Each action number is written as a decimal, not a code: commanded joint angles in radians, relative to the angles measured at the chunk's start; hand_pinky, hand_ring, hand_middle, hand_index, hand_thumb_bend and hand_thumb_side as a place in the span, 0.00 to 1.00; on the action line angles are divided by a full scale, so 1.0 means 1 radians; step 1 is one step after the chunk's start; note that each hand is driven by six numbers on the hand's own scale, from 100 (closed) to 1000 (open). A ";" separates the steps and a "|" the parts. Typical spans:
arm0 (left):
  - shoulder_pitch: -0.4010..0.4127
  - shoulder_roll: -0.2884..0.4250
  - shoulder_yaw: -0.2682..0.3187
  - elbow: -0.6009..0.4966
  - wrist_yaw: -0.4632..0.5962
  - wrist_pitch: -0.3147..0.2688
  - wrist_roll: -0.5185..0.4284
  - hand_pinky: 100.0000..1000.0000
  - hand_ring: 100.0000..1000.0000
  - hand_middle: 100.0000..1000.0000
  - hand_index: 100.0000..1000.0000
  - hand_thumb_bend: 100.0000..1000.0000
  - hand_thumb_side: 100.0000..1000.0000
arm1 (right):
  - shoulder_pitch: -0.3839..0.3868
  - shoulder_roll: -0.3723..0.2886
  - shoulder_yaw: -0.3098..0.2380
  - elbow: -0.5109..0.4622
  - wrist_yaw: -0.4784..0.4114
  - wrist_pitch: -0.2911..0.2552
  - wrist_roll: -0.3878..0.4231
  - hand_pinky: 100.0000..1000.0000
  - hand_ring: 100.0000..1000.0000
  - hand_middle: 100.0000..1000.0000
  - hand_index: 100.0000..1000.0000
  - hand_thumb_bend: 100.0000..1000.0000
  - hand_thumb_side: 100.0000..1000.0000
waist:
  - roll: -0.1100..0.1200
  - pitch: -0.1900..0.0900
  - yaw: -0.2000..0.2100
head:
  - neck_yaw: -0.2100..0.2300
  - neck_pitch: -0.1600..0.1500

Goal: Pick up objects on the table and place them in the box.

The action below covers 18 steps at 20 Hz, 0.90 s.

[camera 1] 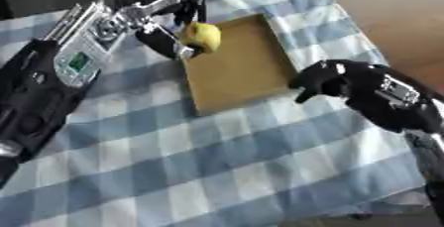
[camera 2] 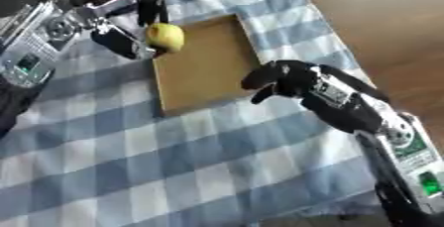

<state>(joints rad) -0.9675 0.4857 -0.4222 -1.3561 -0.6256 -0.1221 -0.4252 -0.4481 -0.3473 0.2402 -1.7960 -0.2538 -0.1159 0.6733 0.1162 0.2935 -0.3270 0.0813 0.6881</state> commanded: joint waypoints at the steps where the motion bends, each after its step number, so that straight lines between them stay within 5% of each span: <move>1: -0.008 -0.005 -0.010 0.011 -0.010 -0.020 -0.015 0.54 0.39 0.38 0.62 0.36 0.00 | -0.013 -0.001 0.002 -0.011 -0.001 0.001 0.011 0.71 0.83 0.73 0.73 0.00 1.00 | -0.005 -0.013 -0.007 | 0.004 -0.015; 8: 0.014 -0.021 -0.039 0.041 -0.031 -0.063 -0.063 0.56 0.43 0.44 0.67 0.42 0.00 | -0.012 0.001 0.004 -0.007 0.007 -0.001 0.017 0.71 0.83 0.73 0.71 0.00 1.00 | -0.005 -0.010 -0.011 | 0.005 -0.018; 15: 0.006 0.026 0.013 -0.016 -0.001 -0.032 -0.033 0.56 0.43 0.44 0.68 0.44 0.00 | -0.005 0.003 0.000 -0.002 0.005 -0.001 0.011 0.71 0.83 0.73 0.72 0.00 1.00 | -0.015 -0.022 0.010 | 0.002 -0.015; 16: 0.006 0.039 0.022 -0.029 0.007 -0.024 -0.028 0.56 0.44 0.44 0.68 0.33 0.00 | -0.003 0.003 0.000 -0.001 0.005 -0.002 0.010 0.71 0.83 0.73 0.72 0.00 1.00 | -0.017 -0.024 0.013 | 0.002 -0.015; 17: 0.007 0.054 0.032 -0.042 0.014 -0.016 -0.022 0.56 0.44 0.45 0.68 0.44 0.00 | -0.001 0.002 -0.002 0.000 0.005 -0.003 0.009 0.71 0.83 0.73 0.72 0.00 1.00 | -0.019 -0.027 0.017 | 0.000 -0.014; 18: 0.009 0.069 0.040 -0.056 0.021 -0.009 -0.019 0.56 0.44 0.45 0.68 0.45 0.00 | 0.002 0.000 -0.003 0.001 0.006 -0.004 0.008 0.71 0.83 0.73 0.72 0.00 1.00 | -0.020 -0.029 0.021 | -0.001 -0.012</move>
<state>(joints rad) -0.9410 0.5134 -0.4062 -1.3816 -0.6147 -0.1411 -0.4504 -0.4382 -0.3382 0.2462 -1.7878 -0.2489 -0.1166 0.6837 0.1035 0.2873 -0.3041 0.0824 0.6761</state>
